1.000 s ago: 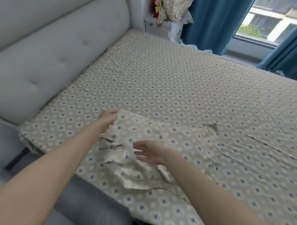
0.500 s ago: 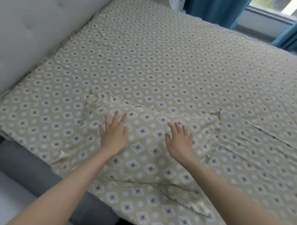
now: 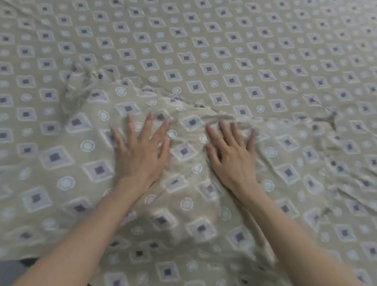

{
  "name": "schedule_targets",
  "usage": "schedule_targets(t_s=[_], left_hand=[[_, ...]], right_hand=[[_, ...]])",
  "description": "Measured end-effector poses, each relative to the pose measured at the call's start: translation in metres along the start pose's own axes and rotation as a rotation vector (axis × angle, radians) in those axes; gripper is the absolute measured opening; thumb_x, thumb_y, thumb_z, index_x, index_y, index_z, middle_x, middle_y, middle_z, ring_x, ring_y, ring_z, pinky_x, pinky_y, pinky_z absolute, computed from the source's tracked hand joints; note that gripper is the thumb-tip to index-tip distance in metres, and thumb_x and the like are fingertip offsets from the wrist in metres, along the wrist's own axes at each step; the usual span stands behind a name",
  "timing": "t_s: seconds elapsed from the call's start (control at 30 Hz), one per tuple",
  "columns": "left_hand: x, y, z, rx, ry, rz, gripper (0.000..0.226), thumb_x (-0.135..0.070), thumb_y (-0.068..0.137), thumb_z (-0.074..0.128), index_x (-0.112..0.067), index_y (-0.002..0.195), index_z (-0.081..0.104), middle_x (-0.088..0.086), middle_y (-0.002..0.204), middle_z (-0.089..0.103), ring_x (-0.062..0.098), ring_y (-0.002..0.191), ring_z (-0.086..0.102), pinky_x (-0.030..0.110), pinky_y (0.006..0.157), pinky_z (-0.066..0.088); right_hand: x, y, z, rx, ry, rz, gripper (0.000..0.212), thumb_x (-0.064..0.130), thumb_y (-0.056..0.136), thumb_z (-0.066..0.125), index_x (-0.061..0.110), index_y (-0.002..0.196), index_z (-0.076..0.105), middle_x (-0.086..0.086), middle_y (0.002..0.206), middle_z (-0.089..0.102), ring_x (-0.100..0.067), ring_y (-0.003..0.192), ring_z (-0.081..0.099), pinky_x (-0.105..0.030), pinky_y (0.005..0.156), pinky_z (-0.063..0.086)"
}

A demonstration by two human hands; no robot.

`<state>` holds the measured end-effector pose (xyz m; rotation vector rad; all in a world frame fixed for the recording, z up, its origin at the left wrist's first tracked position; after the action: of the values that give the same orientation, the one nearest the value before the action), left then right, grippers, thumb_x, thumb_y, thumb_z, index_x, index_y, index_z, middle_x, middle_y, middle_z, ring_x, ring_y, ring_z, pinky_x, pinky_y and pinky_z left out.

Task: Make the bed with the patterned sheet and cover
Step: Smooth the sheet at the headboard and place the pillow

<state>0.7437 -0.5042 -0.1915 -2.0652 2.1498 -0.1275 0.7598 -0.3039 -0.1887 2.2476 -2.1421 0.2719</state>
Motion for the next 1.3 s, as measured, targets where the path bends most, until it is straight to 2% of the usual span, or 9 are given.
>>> schedule_targets(t_s=[0.07, 0.3, 0.47, 0.63, 0.8, 0.97, 1.1, 1.2, 1.3], left_hand=[[0.012, -0.011, -0.014, -0.117, -0.064, -0.026, 0.055, -0.056, 0.094, 0.011, -0.047, 0.147, -0.002, -0.014, 0.157, -0.011, 0.033, 0.144, -0.019, 0.06, 0.108, -0.019], [0.024, -0.014, 0.029, 0.231, 0.009, -0.097, 0.057, -0.058, 0.092, 0.004, -0.046, 0.146, -0.014, -0.015, 0.153, -0.027, 0.042, 0.138, -0.027, 0.07, 0.103, -0.013], [0.037, -0.021, -0.022, 0.275, -0.043, -0.075, 0.054, -0.051, 0.098, 0.014, -0.046, 0.147, -0.008, -0.011, 0.158, -0.015, 0.034, 0.145, -0.009, 0.063, 0.111, 0.002], [0.086, -0.026, -0.033, 0.264, -0.45, -0.368, 0.06, -0.05, 0.097, 0.03, -0.034, 0.151, 0.009, 0.004, 0.16, 0.005, 0.028, 0.146, 0.005, 0.051, 0.115, 0.018], [0.121, -0.042, -0.012, 0.348, -0.609, -0.676, 0.087, -0.068, 0.084, 0.044, -0.037, 0.15, -0.003, 0.016, 0.158, -0.003, 0.036, 0.145, -0.002, 0.056, 0.115, 0.012], [0.14, -0.032, 0.011, 0.385, -0.71, -0.764, 0.132, -0.091, 0.047, 0.054, -0.037, 0.147, -0.013, 0.011, 0.159, 0.002, 0.038, 0.144, 0.01, 0.056, 0.114, 0.016], [0.149, -0.027, 0.016, 0.338, -0.754, -0.801, 0.134, -0.08, 0.051, 0.067, -0.022, 0.152, -0.001, 0.006, 0.157, 0.019, 0.035, 0.141, 0.024, 0.05, 0.114, 0.023], [0.147, -0.033, 0.008, 0.296, -0.672, -0.835, 0.123, -0.08, 0.054, 0.066, -0.017, 0.148, 0.018, 0.01, 0.149, 0.036, 0.036, 0.133, 0.038, 0.048, 0.109, 0.032], [0.141, -0.036, -0.013, 0.22, -0.563, -0.854, 0.108, -0.078, 0.059, 0.065, -0.007, 0.136, 0.037, 0.016, 0.135, 0.051, 0.038, 0.121, 0.05, 0.047, 0.101, 0.04]], right_hand=[[-0.014, -0.014, -0.02, -0.096, 0.009, 0.049, 0.051, 0.052, 0.097, 0.027, 0.039, 0.147, 0.026, 0.005, 0.158, 0.018, -0.02, 0.148, 0.008, -0.053, 0.116, -0.01], [-0.035, -0.023, 0.022, 0.249, 0.026, 0.142, 0.061, 0.066, 0.09, 0.004, 0.048, 0.147, -0.004, 0.014, 0.159, -0.007, -0.014, 0.146, -0.016, -0.053, 0.113, -0.017], [-0.034, -0.033, -0.033, 0.218, 0.132, 0.118, 0.064, 0.065, 0.093, 0.023, 0.042, 0.15, 0.007, 0.01, 0.16, 0.003, -0.017, 0.147, -0.007, -0.053, 0.115, -0.012], [-0.069, -0.068, -0.048, 0.226, 0.256, 0.457, 0.071, 0.058, 0.094, 0.036, 0.029, 0.152, 0.006, 0.002, 0.16, -0.005, -0.028, 0.147, -0.007, -0.055, 0.116, -0.002], [-0.1, -0.104, -0.027, 0.263, 0.377, 0.788, 0.09, 0.069, 0.086, 0.04, 0.022, 0.152, -0.001, -0.01, 0.16, -0.007, -0.037, 0.145, -0.001, -0.059, 0.114, 0.008], [-0.097, -0.105, -0.018, 0.174, 0.434, 0.87, 0.093, 0.071, 0.083, 0.045, 0.031, 0.151, -0.004, -0.012, 0.159, -0.012, -0.041, 0.144, -0.001, -0.056, 0.115, 0.009], [-0.096, -0.111, -0.009, 0.138, 0.435, 0.994, 0.104, 0.08, 0.073, 0.049, 0.038, 0.149, -0.009, -0.025, 0.152, 0.013, -0.048, 0.134, 0.026, -0.057, 0.109, 0.025], [-0.099, -0.115, -0.009, 0.107, 0.505, 1.12, 0.122, 0.076, 0.066, 0.061, 0.018, 0.151, -0.003, -0.028, 0.144, 0.03, -0.044, 0.131, 0.034, -0.053, 0.107, 0.031], [-0.092, -0.11, -0.031, 0.026, 0.54, 1.153, 0.11, 0.061, 0.07, 0.071, 0.0, 0.144, 0.016, -0.025, 0.14, 0.041, -0.042, 0.125, 0.044, -0.047, 0.103, 0.036]])
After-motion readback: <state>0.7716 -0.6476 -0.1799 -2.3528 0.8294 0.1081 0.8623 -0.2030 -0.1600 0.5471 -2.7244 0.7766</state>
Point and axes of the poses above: each hand's wrist, its own y-axis towards the middle knuckle, its own z-axis out of the palm, x = y × z, the point moved 9 cm from there along y, towards the middle knuckle
